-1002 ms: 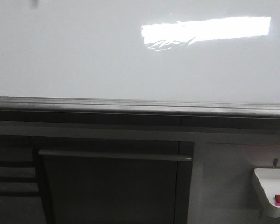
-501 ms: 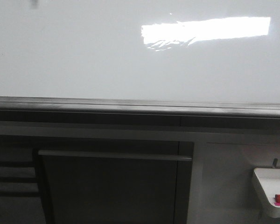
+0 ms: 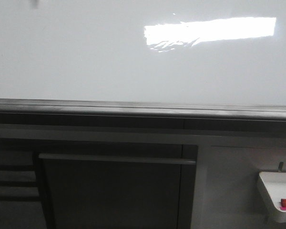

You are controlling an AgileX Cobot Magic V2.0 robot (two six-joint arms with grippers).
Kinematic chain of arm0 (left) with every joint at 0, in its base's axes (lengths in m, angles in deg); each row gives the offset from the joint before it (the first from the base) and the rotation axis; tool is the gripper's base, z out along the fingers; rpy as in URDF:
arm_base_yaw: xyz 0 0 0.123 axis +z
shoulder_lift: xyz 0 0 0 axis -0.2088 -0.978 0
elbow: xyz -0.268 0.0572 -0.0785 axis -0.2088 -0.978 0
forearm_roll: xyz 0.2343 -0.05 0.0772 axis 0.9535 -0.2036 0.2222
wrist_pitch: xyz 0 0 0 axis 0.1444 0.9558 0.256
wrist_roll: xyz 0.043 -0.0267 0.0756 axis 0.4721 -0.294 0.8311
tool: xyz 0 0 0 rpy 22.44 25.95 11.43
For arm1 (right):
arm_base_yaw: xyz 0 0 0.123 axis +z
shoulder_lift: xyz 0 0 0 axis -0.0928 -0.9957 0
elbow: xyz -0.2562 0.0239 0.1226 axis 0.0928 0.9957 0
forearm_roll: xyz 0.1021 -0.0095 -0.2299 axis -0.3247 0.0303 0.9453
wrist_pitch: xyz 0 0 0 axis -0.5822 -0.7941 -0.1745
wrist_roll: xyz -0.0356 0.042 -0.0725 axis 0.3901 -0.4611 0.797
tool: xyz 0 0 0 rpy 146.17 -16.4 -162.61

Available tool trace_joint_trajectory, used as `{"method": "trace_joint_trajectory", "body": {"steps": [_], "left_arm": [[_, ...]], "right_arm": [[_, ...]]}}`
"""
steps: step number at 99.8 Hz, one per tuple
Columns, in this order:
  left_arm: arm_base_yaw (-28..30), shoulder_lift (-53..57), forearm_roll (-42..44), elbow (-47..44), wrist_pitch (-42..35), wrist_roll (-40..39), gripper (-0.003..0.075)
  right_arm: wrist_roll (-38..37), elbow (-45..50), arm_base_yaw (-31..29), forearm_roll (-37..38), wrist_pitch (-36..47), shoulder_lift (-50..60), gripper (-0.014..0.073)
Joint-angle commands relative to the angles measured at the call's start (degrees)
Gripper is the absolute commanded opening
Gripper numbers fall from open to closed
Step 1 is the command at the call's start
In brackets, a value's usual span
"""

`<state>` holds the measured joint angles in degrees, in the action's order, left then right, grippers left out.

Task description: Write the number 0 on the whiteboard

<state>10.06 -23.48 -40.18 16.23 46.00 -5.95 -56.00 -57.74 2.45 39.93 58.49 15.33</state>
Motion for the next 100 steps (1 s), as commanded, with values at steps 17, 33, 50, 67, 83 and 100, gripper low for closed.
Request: {"method": "trace_joint_trajectory", "body": {"steps": [17, 33, 50, 67, 83, 100], "left_arm": [[0.23, -0.44, -4.08, -1.48, -4.46, -0.49, -0.002], [0.23, -1.93, -7.96, -0.52, -3.03, -0.49, -0.002], [0.23, -6.41, -4.47, 8.42, 5.6, 1.35, -0.002], [0.23, -14.05, 1.19, 22.29, 14.3, 5.25, -0.002], [0.23, -18.28, 1.44, 30.58, 17.64, 8.06, -0.002], [0.23, -19.09, 3.11, 33.48, 19.12, 8.42, -0.002]], "right_arm": [[-16.85, 0.68, -0.07, -6.99, 4.2, -0.44, -0.0073], [-19.56, -0.79, -0.07, -12.84, 3.81, -0.44, -0.0073], [-15.82, -13.94, -0.07, -9.46, -13.76, -2.64, -0.0073], [-3.68, -28.86, -0.07, -5.13, -24.67, -8.78, -0.0073], [4.66, -37.03, -0.07, -5.13, -33.36, -12.78, -0.0073], [7.33, -38.46, 2.13, -5.91, -35.5, -13.06, -0.0057]]}}
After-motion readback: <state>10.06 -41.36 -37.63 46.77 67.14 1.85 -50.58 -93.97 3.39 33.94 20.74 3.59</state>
